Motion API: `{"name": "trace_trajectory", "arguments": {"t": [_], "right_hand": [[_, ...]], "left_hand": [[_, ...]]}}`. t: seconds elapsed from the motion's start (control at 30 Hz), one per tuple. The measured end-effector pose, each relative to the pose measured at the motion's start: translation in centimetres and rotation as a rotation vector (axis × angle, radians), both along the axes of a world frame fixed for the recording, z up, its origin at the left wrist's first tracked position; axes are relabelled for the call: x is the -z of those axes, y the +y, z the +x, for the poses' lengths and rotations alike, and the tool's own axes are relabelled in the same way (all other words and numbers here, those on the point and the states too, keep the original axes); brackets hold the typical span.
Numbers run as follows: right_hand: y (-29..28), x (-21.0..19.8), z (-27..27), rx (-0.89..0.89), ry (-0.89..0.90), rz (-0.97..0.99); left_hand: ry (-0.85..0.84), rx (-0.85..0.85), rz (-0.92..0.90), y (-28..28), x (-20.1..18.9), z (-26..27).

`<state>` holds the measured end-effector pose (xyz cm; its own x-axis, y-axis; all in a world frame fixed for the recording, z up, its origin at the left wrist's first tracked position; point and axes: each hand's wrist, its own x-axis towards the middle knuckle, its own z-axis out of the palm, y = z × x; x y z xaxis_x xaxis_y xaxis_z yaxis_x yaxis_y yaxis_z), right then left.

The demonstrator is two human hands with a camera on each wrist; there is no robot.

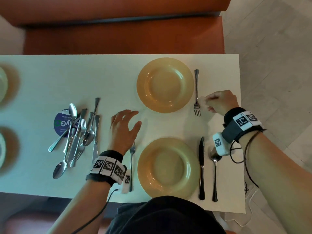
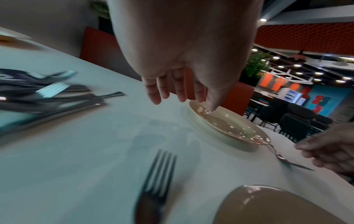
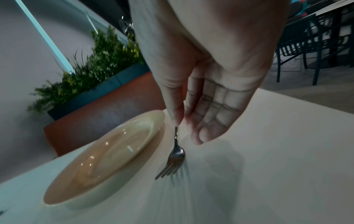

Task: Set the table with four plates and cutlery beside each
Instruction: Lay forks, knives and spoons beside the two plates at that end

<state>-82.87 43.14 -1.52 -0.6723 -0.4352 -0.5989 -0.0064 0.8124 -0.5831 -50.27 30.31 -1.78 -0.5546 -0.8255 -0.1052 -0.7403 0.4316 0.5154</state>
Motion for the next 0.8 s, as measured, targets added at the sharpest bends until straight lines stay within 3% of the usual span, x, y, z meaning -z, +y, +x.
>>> {"name": "trace_trajectory", "arguments": {"t": [0.17, 0.37, 0.8], "right_hand": [[4.3, -2.4, 1.8, 0.053, -0.077, -0.1], [7.6, -4.9, 7.7, 0.009, -0.115, -0.136], [4.5, -6.2, 19.7, -0.09, -0.048, -0.147]], "left_hand": [[-0.084, -0.197, 0.04, -0.4, -0.7, 7.9], [-0.186, -0.4, 0.04, -1.8, -0.8, 14.7], [-0.09, -0.531, 0.334, -5.9, 0.8, 17.1]]}}
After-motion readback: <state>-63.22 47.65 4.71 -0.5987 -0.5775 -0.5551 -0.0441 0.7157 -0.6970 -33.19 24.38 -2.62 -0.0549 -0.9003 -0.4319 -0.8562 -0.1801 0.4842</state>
